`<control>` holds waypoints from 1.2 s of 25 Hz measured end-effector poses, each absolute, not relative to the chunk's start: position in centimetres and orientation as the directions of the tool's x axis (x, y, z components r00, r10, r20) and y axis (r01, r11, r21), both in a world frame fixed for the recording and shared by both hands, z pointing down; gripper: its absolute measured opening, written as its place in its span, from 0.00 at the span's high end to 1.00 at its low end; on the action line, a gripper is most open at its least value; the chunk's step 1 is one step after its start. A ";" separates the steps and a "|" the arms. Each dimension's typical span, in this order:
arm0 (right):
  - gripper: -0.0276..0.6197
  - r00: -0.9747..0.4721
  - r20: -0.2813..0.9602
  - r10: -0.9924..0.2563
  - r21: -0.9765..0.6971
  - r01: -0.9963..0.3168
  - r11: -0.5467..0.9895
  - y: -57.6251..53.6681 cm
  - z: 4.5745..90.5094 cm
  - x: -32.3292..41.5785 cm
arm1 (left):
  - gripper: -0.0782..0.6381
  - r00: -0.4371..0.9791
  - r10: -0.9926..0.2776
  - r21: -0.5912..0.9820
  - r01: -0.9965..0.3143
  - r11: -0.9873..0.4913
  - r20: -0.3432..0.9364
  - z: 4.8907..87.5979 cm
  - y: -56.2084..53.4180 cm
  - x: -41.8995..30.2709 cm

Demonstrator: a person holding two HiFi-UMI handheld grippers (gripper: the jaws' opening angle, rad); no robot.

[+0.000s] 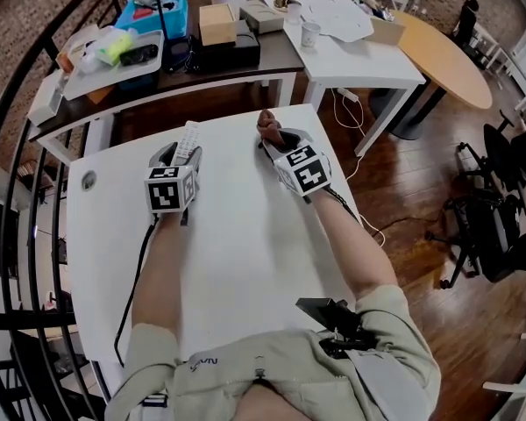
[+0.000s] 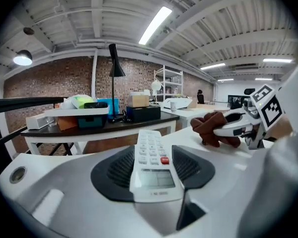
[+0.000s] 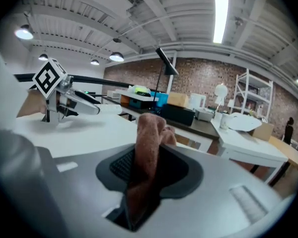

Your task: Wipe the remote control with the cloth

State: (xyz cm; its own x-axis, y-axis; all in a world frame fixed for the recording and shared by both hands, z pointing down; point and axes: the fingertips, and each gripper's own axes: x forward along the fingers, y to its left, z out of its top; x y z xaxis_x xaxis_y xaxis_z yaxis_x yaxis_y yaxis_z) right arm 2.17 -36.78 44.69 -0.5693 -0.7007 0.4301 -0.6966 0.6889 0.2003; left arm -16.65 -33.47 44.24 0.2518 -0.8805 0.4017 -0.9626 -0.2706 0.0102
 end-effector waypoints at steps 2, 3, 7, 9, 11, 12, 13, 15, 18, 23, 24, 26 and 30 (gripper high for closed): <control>0.78 -0.561 0.459 -0.688 0.185 -0.698 0.692 -36.9 45.6 2.3 | 0.55 0.243 -0.866 0.008 -0.964 -0.266 0.438 45.3 -33.5 -16.8; 0.77 -0.560 0.467 -0.684 0.173 -0.701 0.692 -37.1 45.9 2.3 | 0.55 0.239 -0.859 0.006 -0.964 -0.265 0.453 45.8 -33.6 -16.8; 0.77 -0.558 0.505 -0.658 0.111 -0.714 0.691 -37.8 46.6 2.7 | 0.55 0.230 -0.840 -0.005 -0.964 -0.267 0.491 47.0 -33.8 -16.7; 0.76 -0.555 0.534 -0.638 0.084 -0.716 0.693 -37.9 47.0 2.7 | 0.55 0.230 -0.830 -0.001 -0.963 -0.268 0.508 47.4 -33.7 -16.6; 0.75 -0.554 0.550 -0.626 0.084 -0.708 0.701 -37.8 47.2 2.6 | 0.55 0.230 -0.820 -0.006 -0.962 -0.273 0.524 47.6 -33.8 -16.5; 0.74 -0.555 0.552 -0.622 0.085 -0.705 0.704 -37.7 47.2 2.5 | 0.55 0.230 -0.814 -0.012 -0.960 -0.279 0.533 47.8 -33.8 -16.3; 0.73 -0.559 0.551 -0.620 0.082 -0.703 0.707 -37.7 47.2 2.5 | 0.55 0.231 -0.809 -0.019 -0.958 -0.286 0.541 47.9 -33.8 -16.2; 0.66 -0.571 0.541 -0.617 0.070 -0.701 0.710 -37.4 47.3 2.4 | 0.55 0.233 -0.801 -0.028 -0.954 -0.297 0.551 48.1 -33.7 -16.1; 0.55 -0.577 0.513 -0.636 0.079 -0.706 0.704 -36.9 46.7 2.6 | 0.47 0.226 -0.804 -0.026 -0.958 -0.287 0.550 48.2 -33.5 -16.5; 0.53 -0.584 0.408 -0.702 0.129 -0.724 0.678 -34.8 43.8 3.6 | 0.42 0.196 -0.844 -0.043 -0.967 -0.250 0.499 47.3 -31.7 -17.2; 0.53 -0.593 0.385 -0.707 0.138 -0.720 0.680 -34.1 43.2 3.6 | 0.42 0.191 -0.859 -0.044 -0.970 -0.240 0.476 46.9 -31.1 -17.2; 0.53 -0.610 0.336 -0.718 0.148 -0.718 0.680 -32.5 41.9 3.6 | 0.46 0.177 -0.892 -0.049 -0.975 -0.217 0.417 45.8 -29.7 -17.1; 0.62 -0.605 0.209 -0.768 0.150 -0.756 0.637 -29.9 38.6 4.1 | 0.66 0.185 -0.945 -0.053 -0.977 -0.206 0.269 41.9 -26.9 -16.0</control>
